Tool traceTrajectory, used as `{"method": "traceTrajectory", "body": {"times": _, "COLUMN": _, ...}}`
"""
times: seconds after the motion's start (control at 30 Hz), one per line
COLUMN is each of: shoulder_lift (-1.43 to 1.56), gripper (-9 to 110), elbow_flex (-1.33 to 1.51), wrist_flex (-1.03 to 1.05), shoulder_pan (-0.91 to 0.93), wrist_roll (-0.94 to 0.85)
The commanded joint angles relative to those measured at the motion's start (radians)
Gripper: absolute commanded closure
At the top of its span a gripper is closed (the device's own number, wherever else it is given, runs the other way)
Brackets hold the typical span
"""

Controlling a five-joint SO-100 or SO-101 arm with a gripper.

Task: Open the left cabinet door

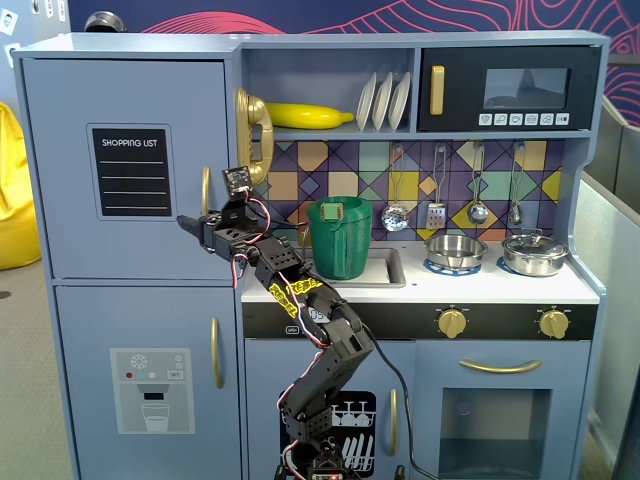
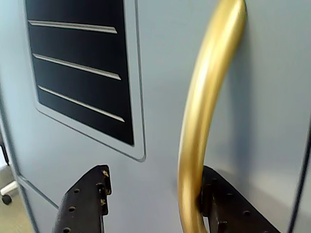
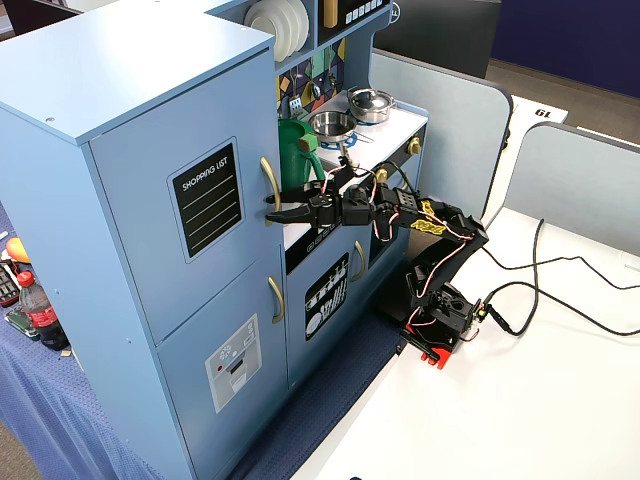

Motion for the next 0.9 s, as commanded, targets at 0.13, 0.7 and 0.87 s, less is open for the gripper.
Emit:
{"method": "traceTrajectory", "body": {"times": 0.13, "shoulder_lift": 0.212, "gripper": 88, "elbow_flex": -0.06, "wrist_flex": 0.126, "shoulder_pan": -0.181, "wrist_roll": -0.003}}
{"method": "traceTrajectory", "body": {"times": 0.7, "shoulder_lift": 0.445, "gripper": 101, "elbow_flex": 0.035, "wrist_flex": 0.417, "shoulder_pan": 0.161, "wrist_roll": 0.094}}
{"method": "traceTrajectory", "body": {"times": 0.87, "shoulder_lift": 0.394, "gripper": 101, "elbow_flex": 0.095, "wrist_flex": 0.299, "shoulder_pan": 0.038, "wrist_roll": -0.035}}
